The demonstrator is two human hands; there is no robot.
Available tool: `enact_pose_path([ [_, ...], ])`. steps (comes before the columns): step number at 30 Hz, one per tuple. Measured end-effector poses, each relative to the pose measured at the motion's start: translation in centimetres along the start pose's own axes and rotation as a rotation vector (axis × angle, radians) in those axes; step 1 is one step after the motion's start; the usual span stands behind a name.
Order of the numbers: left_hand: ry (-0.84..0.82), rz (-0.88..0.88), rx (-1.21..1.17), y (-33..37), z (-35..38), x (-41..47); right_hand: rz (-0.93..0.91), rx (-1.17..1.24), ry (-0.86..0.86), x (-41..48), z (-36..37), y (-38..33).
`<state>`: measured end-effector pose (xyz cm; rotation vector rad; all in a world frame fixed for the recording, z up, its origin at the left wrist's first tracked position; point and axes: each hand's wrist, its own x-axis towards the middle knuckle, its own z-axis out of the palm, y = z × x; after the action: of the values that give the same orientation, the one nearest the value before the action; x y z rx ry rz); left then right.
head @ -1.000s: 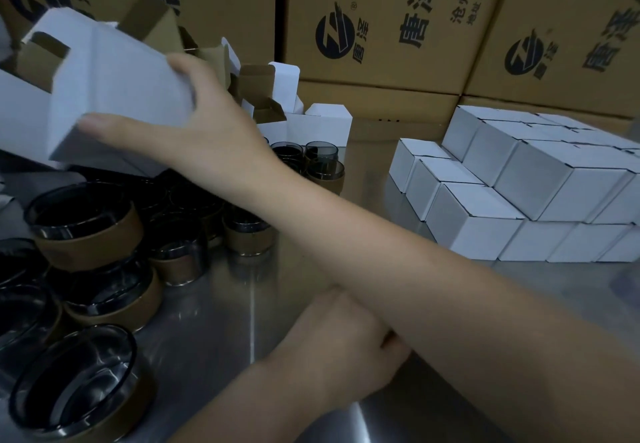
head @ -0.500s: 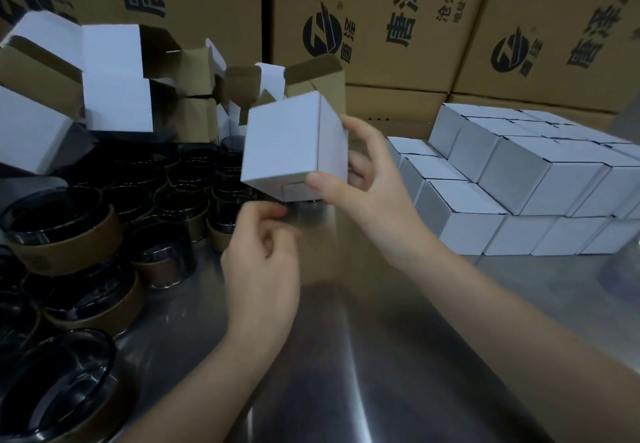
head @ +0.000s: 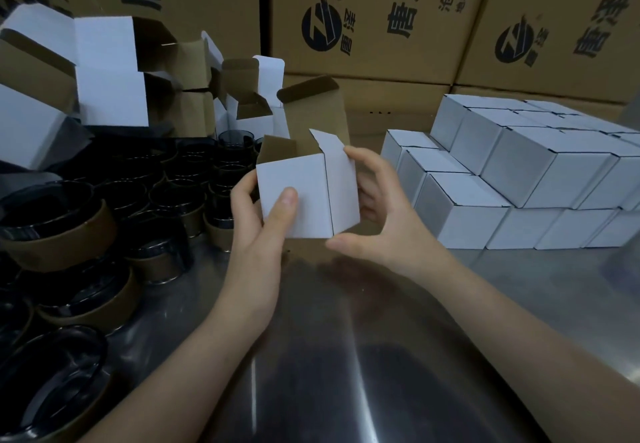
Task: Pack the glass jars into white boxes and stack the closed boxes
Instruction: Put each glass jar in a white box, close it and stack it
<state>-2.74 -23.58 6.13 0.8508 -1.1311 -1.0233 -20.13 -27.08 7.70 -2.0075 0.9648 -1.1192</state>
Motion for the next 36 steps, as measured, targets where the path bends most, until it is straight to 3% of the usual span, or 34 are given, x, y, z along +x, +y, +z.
enact_pose_path([
  [9, -0.055, -0.021, -0.008, -0.7, -0.4, 0.3, 0.081, -0.039, -0.149, 0.3, -1.5, 0.1],
  [20, -0.168, 0.155, 0.595, -0.7, 0.5, -0.8, 0.096, -0.092, 0.157, 0.4, -0.9, -0.6],
  [31, -0.077, 0.141, 0.555, -1.5, 0.0, -0.5, 0.156, -0.110, 0.200, 0.5, -1.0, 0.0],
  [36, -0.061, 0.120, 0.502, -1.8, 0.0, -0.2, 0.293, 0.045, 0.270, 1.4, -1.3, 0.9],
])
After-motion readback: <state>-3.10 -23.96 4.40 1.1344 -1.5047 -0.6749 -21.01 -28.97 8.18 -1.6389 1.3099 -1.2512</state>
